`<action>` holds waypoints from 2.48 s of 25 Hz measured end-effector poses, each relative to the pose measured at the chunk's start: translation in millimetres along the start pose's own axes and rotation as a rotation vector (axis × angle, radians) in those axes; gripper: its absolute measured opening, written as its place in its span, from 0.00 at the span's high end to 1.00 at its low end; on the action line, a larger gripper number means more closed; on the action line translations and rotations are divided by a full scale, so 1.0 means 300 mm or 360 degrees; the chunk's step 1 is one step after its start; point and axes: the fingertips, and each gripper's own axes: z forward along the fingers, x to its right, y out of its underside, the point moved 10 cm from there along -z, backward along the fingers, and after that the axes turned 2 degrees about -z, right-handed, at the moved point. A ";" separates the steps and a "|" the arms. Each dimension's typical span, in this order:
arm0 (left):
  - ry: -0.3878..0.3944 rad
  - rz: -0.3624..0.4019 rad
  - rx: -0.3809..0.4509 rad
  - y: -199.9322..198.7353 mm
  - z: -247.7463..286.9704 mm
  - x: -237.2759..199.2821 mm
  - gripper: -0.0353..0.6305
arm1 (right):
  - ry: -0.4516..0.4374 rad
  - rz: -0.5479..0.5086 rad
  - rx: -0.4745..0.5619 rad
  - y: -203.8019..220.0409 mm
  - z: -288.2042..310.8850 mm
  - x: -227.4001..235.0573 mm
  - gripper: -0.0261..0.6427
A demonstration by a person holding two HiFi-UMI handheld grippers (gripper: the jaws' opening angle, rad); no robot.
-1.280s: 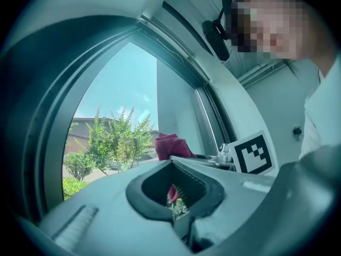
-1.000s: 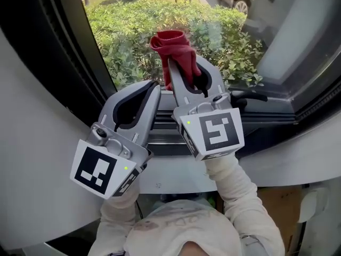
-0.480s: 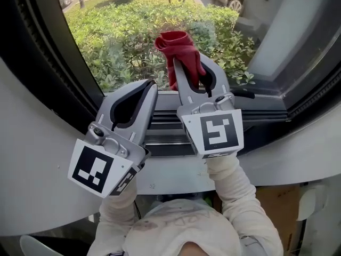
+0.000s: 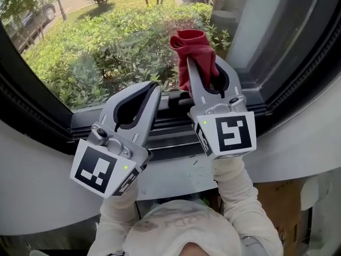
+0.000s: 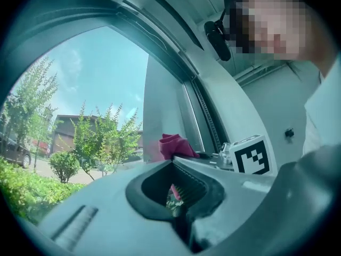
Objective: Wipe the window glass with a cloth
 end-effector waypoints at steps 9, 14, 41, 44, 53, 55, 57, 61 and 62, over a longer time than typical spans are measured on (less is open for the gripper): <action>0.0103 0.0004 -0.0011 0.017 0.215 0.118 0.80 | 0.0146 -0.0021 -0.0021 0.056 -0.098 0.267 0.85; 0.0132 0.0015 -0.0012 0.020 0.275 0.178 0.80 | 0.0228 -0.0021 -0.0023 0.073 -0.161 0.380 0.85; 0.0123 0.0029 -0.0037 0.025 0.231 0.141 0.80 | 0.0440 0.0130 -0.0108 0.203 -0.216 0.361 0.86; 0.0107 0.0027 -0.0038 0.024 0.197 0.114 0.80 | 0.0395 0.0114 -0.0089 0.187 -0.189 0.304 0.86; -0.0003 0.0019 -0.0019 0.015 0.046 0.007 0.80 | 0.0249 0.0085 -0.0007 0.113 -0.093 0.112 0.87; -0.0024 0.0016 -0.0016 0.014 0.010 -0.021 0.80 | 0.0226 0.0074 0.0016 0.101 -0.072 0.064 0.87; -0.0042 0.0013 -0.0016 0.015 -0.024 -0.051 0.80 | 0.0216 0.0012 0.0023 0.088 -0.050 0.012 0.87; -0.0068 0.0001 -0.0019 0.020 -0.088 -0.109 0.80 | 0.0184 -0.0073 0.0029 0.061 -0.009 -0.080 0.87; -0.0074 -0.0001 -0.0019 0.021 -0.103 -0.122 0.80 | 0.0173 -0.0065 0.0035 0.055 0.000 -0.098 0.87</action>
